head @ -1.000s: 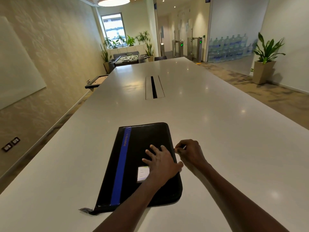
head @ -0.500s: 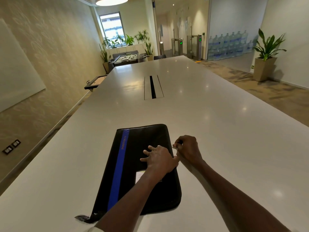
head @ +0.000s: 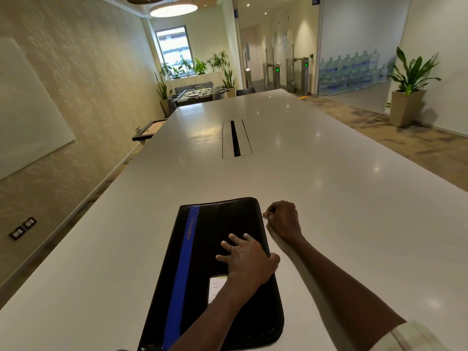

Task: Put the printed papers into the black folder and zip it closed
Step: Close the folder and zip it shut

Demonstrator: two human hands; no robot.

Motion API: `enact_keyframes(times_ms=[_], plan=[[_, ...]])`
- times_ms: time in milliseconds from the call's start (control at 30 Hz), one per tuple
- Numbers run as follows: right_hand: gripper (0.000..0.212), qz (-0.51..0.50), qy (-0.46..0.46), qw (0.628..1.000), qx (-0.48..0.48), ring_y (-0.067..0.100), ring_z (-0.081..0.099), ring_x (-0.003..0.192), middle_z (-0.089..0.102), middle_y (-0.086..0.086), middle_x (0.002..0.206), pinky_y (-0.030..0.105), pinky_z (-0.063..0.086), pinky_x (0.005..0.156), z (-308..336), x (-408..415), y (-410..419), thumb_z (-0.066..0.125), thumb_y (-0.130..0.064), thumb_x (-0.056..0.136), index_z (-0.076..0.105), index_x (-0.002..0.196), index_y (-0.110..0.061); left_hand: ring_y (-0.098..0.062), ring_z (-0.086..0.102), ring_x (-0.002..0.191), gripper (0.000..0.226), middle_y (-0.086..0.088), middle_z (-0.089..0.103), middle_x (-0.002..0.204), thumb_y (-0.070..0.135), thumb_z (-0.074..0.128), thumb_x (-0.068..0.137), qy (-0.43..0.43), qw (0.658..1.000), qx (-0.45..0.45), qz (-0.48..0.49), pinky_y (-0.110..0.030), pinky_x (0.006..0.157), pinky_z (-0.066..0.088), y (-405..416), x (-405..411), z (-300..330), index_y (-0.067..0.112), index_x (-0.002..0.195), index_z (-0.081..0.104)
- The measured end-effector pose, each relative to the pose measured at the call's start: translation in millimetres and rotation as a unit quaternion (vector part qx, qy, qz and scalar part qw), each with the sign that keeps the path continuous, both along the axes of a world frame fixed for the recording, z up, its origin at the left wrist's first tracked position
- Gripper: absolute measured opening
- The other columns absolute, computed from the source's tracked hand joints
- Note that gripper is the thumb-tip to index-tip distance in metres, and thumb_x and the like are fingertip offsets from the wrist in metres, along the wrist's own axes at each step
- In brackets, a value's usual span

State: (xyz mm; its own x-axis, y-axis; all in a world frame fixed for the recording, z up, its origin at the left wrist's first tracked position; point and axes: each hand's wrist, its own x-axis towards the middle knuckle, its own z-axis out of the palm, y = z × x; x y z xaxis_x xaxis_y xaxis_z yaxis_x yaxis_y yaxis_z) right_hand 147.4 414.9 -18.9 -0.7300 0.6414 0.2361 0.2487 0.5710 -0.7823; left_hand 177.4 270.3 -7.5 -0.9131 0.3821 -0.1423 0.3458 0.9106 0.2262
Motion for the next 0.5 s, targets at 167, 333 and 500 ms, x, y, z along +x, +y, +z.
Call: enact_keyframes(times_ms=[167,333,500], plan=[[0.010,-0.002,-0.004,1.000,0.006,0.026,0.070,0.077,0.076,0.013,0.081,0.029,0.052,0.070,2,-17,8,0.070,-0.010,0.081,0.078,0.077,-0.005,-0.054,0.005,0.143,0.097,-0.028,0.005,0.159,0.062,0.048,0.081,0.006,1.000,-0.008,-0.004,-0.071,0.108,0.014,0,1,-4,0.009,0.153,0.011],[0.010,-0.006,-0.008,1.000,-0.002,0.029,0.070,0.082,0.076,0.015,0.086,0.032,0.054,0.075,5,-31,12,0.070,-0.010,0.082,0.078,0.080,-0.004,-0.054,0.005,0.143,0.096,-0.028,0.006,0.159,0.061,0.048,0.081,0.007,1.000,-0.012,-0.005,-0.071,0.108,0.014,0,0,-3,0.010,0.153,0.011],[0.007,0.006,-0.016,1.000,-0.023,0.022,0.068,0.079,0.076,0.011,0.084,0.024,0.045,0.070,2,-36,17,0.073,-0.010,0.081,0.077,0.077,-0.005,-0.054,0.009,0.143,0.094,-0.030,0.011,0.157,0.059,0.054,0.081,0.011,1.000,-0.012,0.007,-0.074,0.105,0.016,10,-7,3,0.008,0.151,0.017]])
